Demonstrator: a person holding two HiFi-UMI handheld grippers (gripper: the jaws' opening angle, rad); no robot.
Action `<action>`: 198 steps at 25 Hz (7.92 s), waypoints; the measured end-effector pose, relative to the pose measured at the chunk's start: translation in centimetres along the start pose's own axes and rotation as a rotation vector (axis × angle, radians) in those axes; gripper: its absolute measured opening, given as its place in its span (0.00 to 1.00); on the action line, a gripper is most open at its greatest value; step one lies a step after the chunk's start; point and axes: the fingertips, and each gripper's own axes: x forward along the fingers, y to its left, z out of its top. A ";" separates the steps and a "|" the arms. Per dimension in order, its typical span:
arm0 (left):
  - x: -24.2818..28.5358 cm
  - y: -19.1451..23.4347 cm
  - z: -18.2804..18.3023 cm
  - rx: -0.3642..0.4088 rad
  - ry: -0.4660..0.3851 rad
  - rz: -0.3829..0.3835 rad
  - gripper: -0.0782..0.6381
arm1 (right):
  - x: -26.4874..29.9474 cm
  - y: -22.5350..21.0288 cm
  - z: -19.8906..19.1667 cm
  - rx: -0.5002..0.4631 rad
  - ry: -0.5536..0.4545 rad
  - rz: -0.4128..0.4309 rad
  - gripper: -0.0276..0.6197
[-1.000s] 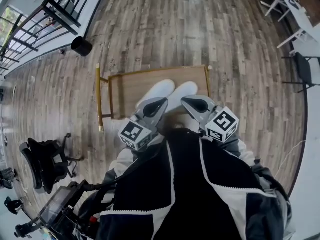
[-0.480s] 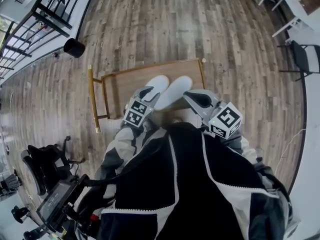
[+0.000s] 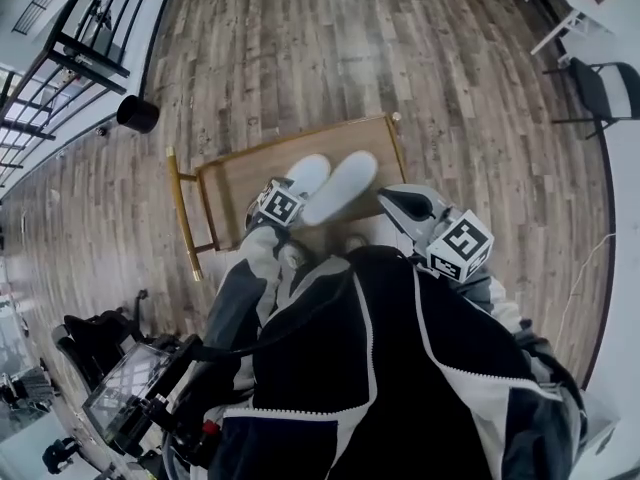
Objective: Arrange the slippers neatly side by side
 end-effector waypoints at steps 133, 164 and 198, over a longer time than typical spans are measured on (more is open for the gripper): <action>-7.6 16.1 -18.5 -0.828 -0.204 0.228 0.38 | 13.2 7.8 -1.0 0.018 0.084 0.007 0.05; -37.2 1.5 -0.9 -0.184 -1.127 0.058 0.14 | 19.1 11.0 0.1 -0.010 0.028 0.196 0.05; -36.2 4.1 -1.6 -0.212 -1.096 0.017 0.14 | 12.9 -10.0 -26.7 0.654 0.495 -0.599 0.32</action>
